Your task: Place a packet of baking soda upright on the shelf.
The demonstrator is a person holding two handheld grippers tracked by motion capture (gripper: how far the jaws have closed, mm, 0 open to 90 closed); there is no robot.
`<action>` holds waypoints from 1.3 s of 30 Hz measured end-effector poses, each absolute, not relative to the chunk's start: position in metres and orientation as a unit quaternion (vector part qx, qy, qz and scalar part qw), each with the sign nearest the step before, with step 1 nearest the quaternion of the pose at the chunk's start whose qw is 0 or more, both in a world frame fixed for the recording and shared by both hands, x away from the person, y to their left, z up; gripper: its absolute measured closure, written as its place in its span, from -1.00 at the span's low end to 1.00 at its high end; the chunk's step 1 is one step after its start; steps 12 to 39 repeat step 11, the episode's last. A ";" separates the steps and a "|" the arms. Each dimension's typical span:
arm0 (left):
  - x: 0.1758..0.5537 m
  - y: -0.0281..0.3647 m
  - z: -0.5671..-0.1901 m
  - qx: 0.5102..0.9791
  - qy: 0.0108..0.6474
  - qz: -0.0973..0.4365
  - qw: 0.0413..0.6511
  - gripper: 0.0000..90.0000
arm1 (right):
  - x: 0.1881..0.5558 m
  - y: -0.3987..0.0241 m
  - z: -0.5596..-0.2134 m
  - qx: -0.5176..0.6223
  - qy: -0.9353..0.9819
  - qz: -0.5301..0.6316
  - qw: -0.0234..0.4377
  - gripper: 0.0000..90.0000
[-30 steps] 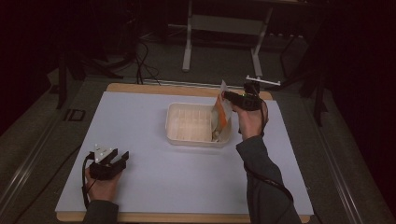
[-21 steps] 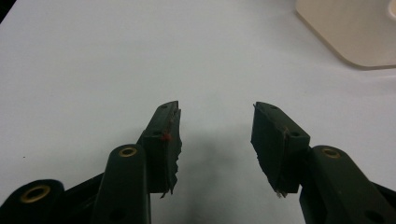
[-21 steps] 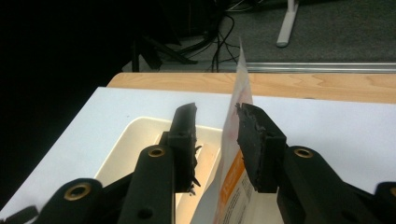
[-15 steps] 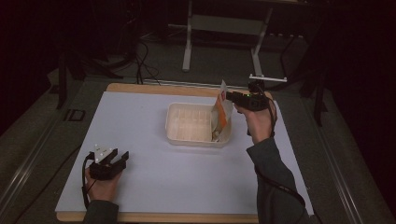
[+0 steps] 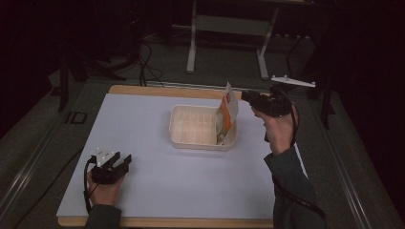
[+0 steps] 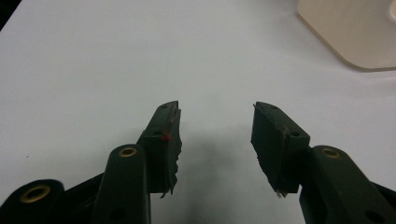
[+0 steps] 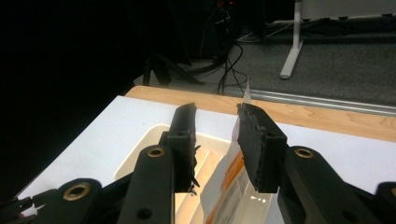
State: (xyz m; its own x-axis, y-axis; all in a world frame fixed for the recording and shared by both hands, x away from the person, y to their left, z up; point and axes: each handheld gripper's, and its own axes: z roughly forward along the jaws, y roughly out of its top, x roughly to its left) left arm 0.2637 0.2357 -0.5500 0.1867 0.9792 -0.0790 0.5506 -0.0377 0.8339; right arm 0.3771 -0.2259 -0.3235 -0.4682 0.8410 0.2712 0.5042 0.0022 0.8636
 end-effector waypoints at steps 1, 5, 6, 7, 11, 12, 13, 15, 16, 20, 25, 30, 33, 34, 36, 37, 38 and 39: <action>0.264 0.236 -0.550 0.665 0.575 0.276 0.389 0.15 | 0.375 -0.227 -0.323 0.487 0.689 0.511 0.167 0.48; 0.264 0.236 -0.550 0.663 0.576 0.276 0.390 0.15 | 0.367 -0.234 -0.322 0.482 0.694 0.507 0.171 0.47; 0.264 0.236 -0.550 0.663 0.576 0.276 0.390 0.15 | 0.364 -0.236 -0.322 0.481 0.695 0.506 0.171 0.47; 0.264 0.236 -0.550 0.663 0.577 0.276 0.389 0.15 | 0.362 -0.238 -0.323 0.480 0.696 0.506 0.172 0.47; 0.264 0.235 -0.550 0.658 0.583 0.284 0.382 0.14 | 0.350 -0.252 -0.333 0.482 0.695 0.502 0.177 0.43; 0.264 0.235 -0.550 0.658 0.583 0.284 0.382 0.14 | 0.350 -0.252 -0.333 0.482 0.695 0.502 0.177 0.43; 0.264 0.235 -0.550 0.658 0.583 0.284 0.382 0.14 | 0.350 -0.252 -0.333 0.482 0.695 0.502 0.177 0.43; 0.264 0.235 -0.550 0.658 0.583 0.284 0.382 0.14 | 0.350 -0.252 -0.333 0.482 0.695 0.502 0.177 0.43; 0.264 0.235 -0.550 0.658 0.583 0.284 0.382 0.14 | 0.350 -0.252 -0.333 0.482 0.695 0.502 0.177 0.43; 0.264 0.235 -0.550 0.658 0.583 0.284 0.382 0.14 | 0.350 -0.252 -0.333 0.482 0.695 0.502 0.177 0.43; 0.264 0.235 -0.550 0.658 0.583 0.284 0.382 0.14 | 0.350 -0.252 -0.333 0.482 0.695 0.502 0.177 0.43; 0.264 0.235 -0.550 0.658 0.583 0.284 0.382 0.14 | 0.350 -0.252 -0.333 0.482 0.695 0.502 0.177 0.43; 0.264 0.235 -0.550 0.658 0.583 0.284 0.382 0.14 | 0.350 -0.252 -0.333 0.482 0.695 0.502 0.177 0.43; 0.264 0.235 -0.550 0.658 0.583 0.284 0.382 0.14 | 0.350 -0.252 -0.333 0.482 0.695 0.502 0.177 0.43; 0.264 0.235 -0.550 0.658 0.583 0.284 0.382 0.14 | 0.350 -0.252 -0.333 0.482 0.695 0.502 0.177 0.43; 0.264 0.235 -0.550 0.658 0.583 0.284 0.382 0.14 | 0.350 -0.252 -0.333 0.482 0.695 0.502 0.177 0.43; 0.264 0.235 -0.550 0.658 0.583 0.284 0.382 0.14 | 0.350 -0.252 -0.333 0.482 0.695 0.502 0.177 0.43; 0.264 0.235 -0.550 0.658 0.583 0.284 0.382 0.14 | 0.350 -0.252 -0.333 0.482 0.695 0.502 0.177 0.43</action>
